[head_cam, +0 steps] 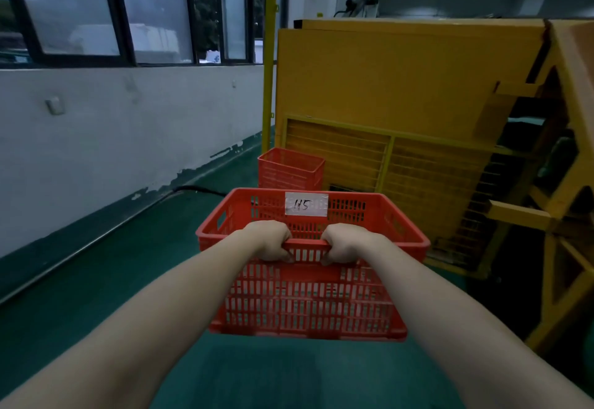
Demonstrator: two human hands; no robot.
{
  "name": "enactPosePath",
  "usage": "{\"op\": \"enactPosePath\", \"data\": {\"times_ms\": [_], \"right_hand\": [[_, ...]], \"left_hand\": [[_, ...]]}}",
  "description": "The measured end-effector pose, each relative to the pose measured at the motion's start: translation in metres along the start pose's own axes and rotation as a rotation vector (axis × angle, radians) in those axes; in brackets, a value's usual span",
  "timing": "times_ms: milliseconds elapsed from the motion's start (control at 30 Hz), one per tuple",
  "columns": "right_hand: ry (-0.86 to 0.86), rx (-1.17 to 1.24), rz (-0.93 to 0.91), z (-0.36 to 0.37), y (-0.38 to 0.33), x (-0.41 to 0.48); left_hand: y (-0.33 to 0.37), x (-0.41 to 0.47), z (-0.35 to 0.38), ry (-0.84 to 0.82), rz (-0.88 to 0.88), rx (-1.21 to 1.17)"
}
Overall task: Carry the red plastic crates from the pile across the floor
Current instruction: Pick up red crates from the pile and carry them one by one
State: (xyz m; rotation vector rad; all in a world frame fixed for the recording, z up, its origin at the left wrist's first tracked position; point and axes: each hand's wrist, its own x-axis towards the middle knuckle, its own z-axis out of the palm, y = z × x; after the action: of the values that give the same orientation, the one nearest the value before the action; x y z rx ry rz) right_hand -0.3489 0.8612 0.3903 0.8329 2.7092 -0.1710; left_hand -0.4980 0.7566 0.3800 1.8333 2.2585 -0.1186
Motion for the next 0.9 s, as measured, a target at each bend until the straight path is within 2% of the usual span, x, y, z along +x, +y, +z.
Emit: {"op": "enactPosePath", "data": {"times_ms": [167,467,900], "right_hand": [[0.029,0.001,-0.014,-0.048,0.022,0.109],[0.109,-0.044,0.005,-0.102,0.041,0.288],[0.199,0.029,0.182,-0.185,0.043,0.538]], "left_hand": [[-0.064,0.093,-0.043,0.031,-0.009,0.02],[-0.181,0.239,-0.079,0.134,0.004,0.087],[-0.369,0.45,-0.155,0.17,0.152,0.188]]}}
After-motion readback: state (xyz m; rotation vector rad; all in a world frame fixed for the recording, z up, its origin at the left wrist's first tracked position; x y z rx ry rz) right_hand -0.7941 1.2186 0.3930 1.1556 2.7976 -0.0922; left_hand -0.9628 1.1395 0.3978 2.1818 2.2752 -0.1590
